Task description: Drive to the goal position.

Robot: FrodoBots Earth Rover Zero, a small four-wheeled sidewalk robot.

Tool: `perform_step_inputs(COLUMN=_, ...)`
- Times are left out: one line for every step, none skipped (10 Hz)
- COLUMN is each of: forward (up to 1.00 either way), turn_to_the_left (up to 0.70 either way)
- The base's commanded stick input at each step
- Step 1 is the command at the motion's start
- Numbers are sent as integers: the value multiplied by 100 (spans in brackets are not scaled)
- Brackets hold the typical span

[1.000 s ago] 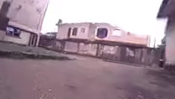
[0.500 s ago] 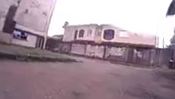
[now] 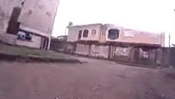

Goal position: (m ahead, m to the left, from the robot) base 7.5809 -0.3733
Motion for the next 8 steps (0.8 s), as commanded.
perform_step_inputs(forward=50, turn_to_the_left=12)
perform_step_inputs(forward=50, turn_to_the_left=21)
perform_step_inputs(forward=50, turn_to_the_left=23)
perform_step_inputs(forward=50, turn_to_the_left=23)
perform_step_inputs(forward=50, turn_to_the_left=23)
perform_step_inputs(forward=50, turn_to_the_left=23)
perform_step_inputs(forward=50, turn_to_the_left=23)
perform_step_inputs(forward=50, turn_to_the_left=23)
